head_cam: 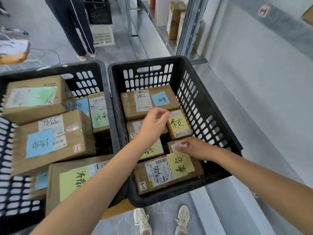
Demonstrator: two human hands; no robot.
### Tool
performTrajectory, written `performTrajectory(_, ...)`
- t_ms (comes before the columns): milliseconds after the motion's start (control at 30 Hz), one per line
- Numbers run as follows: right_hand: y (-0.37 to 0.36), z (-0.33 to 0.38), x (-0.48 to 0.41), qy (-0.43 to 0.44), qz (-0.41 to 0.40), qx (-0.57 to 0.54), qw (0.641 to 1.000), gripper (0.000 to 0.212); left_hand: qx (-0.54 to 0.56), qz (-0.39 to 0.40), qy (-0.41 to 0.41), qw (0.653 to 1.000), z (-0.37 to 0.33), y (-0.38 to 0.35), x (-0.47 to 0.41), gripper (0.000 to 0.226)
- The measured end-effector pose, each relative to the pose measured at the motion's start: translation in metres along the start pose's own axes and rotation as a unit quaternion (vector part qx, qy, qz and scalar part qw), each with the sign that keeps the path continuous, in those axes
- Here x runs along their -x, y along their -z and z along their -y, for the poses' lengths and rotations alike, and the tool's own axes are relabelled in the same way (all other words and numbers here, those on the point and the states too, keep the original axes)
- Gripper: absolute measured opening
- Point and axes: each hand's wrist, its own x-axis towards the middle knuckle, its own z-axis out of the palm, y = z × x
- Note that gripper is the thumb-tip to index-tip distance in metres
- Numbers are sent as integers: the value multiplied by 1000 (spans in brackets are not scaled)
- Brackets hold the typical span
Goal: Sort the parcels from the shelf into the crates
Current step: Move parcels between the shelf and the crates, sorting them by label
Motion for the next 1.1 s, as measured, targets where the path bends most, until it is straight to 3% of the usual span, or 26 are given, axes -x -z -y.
performTrajectory(133, 11, 11, 13, 26, -112, -30, 993, 49, -81, 48, -44, 995, -2, 1, -1, 21)
performTrajectory(233, 27, 16, 35, 49, -223, -35, 973, 40, -147, 64, -88, 983, -14, 3, 1, 27)
performTrajectory(433, 66, 16, 97, 74, -337, 4, 939, 39, -218, 73, -172, 958, -59, -3, 17, 39)
performTrajectory(700, 101, 0, 193, 42, -467, -1, 883, 46, -259, 87, -305, 912, -128, -71, 66, 49)
performTrajectory(1100, 82, -26, 315, 14, -558, 15, 830, 54, -267, 68, -463, 843, -197, -116, 136, 57)
